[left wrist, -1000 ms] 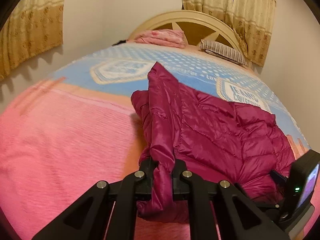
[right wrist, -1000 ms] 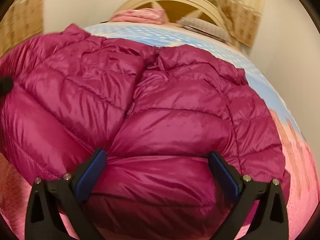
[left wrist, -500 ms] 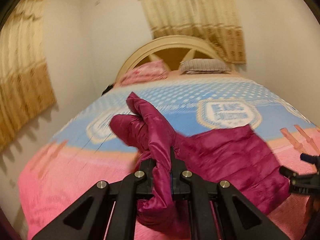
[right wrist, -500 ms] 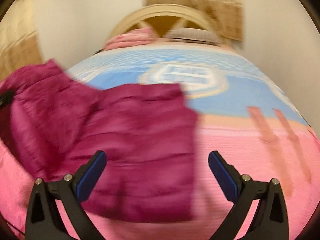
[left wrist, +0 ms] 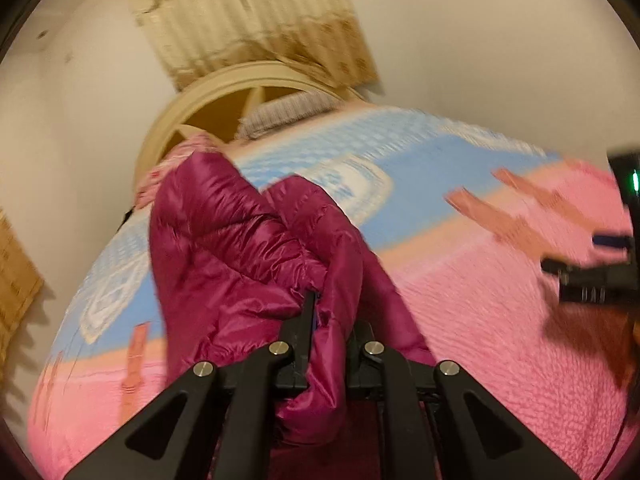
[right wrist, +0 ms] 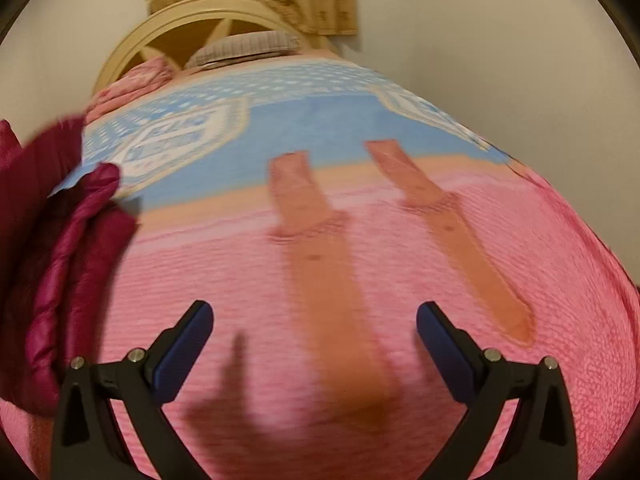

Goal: Fold large clothes

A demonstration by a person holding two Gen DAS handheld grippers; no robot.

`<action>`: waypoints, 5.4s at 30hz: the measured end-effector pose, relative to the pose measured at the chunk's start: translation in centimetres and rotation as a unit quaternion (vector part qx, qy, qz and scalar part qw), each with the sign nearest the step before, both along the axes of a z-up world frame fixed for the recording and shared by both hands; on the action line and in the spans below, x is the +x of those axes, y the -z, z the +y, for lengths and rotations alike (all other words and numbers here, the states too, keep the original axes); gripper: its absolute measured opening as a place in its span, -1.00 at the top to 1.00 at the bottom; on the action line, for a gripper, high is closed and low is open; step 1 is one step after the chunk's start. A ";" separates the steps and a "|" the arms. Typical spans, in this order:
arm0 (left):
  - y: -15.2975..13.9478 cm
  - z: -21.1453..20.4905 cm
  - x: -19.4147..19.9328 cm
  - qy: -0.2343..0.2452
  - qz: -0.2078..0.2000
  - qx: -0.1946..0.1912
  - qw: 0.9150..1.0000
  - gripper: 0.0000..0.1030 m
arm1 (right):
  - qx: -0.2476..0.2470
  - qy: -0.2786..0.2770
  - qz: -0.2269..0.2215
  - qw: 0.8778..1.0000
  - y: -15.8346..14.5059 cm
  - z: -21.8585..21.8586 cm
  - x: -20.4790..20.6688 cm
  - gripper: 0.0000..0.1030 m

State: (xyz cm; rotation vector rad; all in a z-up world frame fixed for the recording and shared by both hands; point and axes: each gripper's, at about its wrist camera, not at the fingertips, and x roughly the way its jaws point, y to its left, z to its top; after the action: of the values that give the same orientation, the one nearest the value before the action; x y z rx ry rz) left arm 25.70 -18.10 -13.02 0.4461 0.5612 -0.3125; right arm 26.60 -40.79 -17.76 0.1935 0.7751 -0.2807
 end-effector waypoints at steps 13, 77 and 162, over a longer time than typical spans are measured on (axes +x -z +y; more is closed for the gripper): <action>2.4 -2.7 -2.9 0.036 -0.012 0.050 0.998 -0.09 | 0.020 0.007 0.012 1.000 1.6 -1.0 0.2 -1.00; 4.6 13.3 17.5 -0.289 0.113 -0.140 0.940 -0.69 | 0.084 -0.095 -0.022 0.992 0.3 13.1 13.9 -0.34; 3.5 10.0 13.2 -0.159 0.080 -0.079 0.981 0.77 | 0.086 -0.162 -0.031 0.982 1.0 14.6 13.3 0.49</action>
State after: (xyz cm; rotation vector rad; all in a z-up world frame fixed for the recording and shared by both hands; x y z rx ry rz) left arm 38.92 -8.14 -16.48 0.1733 0.7483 -0.0847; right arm 39.89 -26.16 -18.73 0.2346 0.7560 0.1017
